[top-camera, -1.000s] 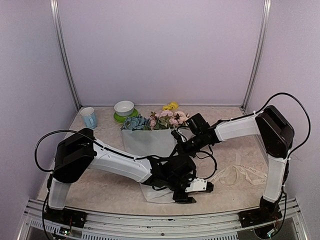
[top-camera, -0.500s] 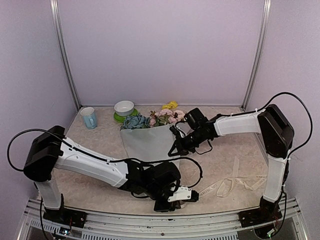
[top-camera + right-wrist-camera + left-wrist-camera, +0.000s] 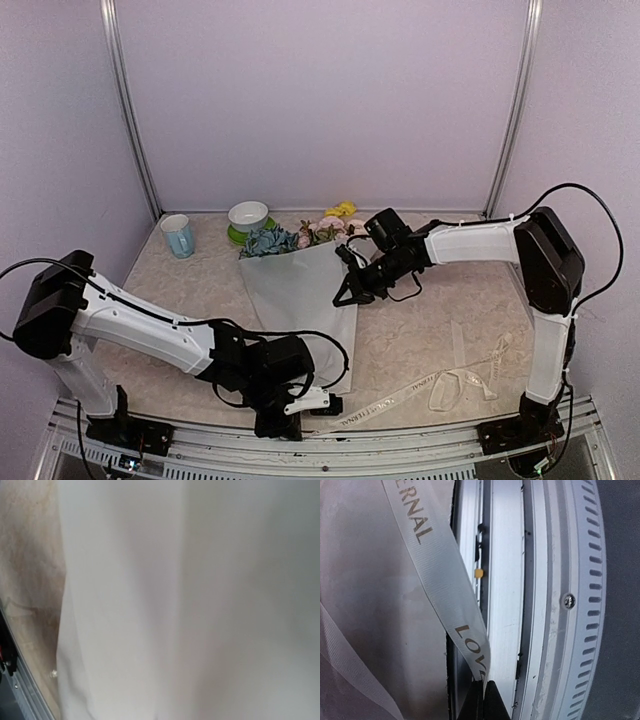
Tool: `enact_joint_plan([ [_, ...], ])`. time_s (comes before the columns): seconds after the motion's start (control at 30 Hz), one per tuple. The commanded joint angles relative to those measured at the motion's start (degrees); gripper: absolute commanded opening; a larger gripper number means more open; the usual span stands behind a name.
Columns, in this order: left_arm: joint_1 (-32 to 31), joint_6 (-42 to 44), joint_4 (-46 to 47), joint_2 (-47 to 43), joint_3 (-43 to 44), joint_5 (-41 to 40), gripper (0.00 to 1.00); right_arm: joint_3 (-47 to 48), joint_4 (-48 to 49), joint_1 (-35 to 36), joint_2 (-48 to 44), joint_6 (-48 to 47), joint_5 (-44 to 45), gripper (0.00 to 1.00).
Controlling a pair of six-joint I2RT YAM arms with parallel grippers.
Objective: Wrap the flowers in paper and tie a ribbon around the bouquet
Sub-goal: Cross the ribbon over the folded bouquet, then pick up the ribbon from the center of the board.
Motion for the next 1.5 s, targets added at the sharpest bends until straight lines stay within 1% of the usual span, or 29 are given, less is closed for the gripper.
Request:
enact_joint_plan([
  [0.0,1.95,-4.41,-2.51,0.52,0.51,2.20,0.00,2.40,-1.36,-0.95,0.58,-1.19,-0.53,0.00],
  [0.07,4.38,-5.96,-2.47,0.87,0.45,1.34,0.00,3.71,-2.57,-1.39,0.91,-1.93,-0.33,0.00],
  [0.17,11.49,-11.26,-1.53,0.70,-1.22,-0.94,0.00,3.93,-4.36,-1.96,0.15,-2.71,0.55,0.00],
  [0.3,20.14,-16.22,1.66,-4.07,-4.56,-7.36,0.00,1.56,-4.66,-2.76,-2.04,-2.67,1.15,0.00],
  [0.37,24.13,-18.50,4.13,-6.90,-6.09,-8.10,0.00,0.57,-4.65,-2.92,-2.93,-2.72,1.45,0.00],
  [0.43,27.29,-19.45,6.57,-8.00,-7.00,-8.42,0.00,-0.20,-4.59,-2.93,-3.50,-2.71,1.41,0.00],
  [0.53,31.12,-19.16,6.64,-6.57,-7.39,-8.77,0.00,-0.58,-4.64,-3.01,-4.17,-2.78,1.73,0.00],
  [0.63,34.86,-19.73,7.92,-5.95,-8.17,-13.26,0.00,-1.50,-4.86,-3.02,-4.69,-2.72,1.73,0.00],
  [0.7,39.70,-21.60,10.75,-7.26,-8.65,-15.30,0.00,-3.39,-3.46,-3.03,-5.42,-2.72,1.19,0.00],
  [0.77,42.86,-23.08,13.91,-9.79,-9.10,-15.71,0.00,-5.36,-2.42,-3.02,-6.09,-2.43,0.90,0.00],
  [0.9,45.09,-22.71,13.85,-15.53,-7.81,-24.80,0.00,-10.21,0.83,-2.79,-7.55,-0.29,0.37,0.00],
  [1.07,49.64,-20.87,11.37,-22.59,-5.26,-31.47,0.00,-14.96,6.14,-1.19,-8.10,2.79,-0.70,0.00],
  [1.2,51.33,-18.71,9.64,-27.90,-3.64,-37.69,0.00,-16.61,8.86,0.56,-7.28,4.51,-0.90,0.00],
  [1.27,51.84,-16.76,8.46,-29.66,-1.88,-38.70,0.00,-17.44,10.30,1.19,-7.33,5.48,-1.05,0.00],
  [1.33,51.89,-14.99,7.59,-30.95,0.31,-37.93,0.00,-17.97,11.42,1.89,-7.07,6.24,-0.90,0.00],
  [1.47,50.69,-13.96,6.82,-32.10,5.63,-33.59,0.00,-17.77,12.06,3.37,-6.12,6.97,-0.57,0.00],
])
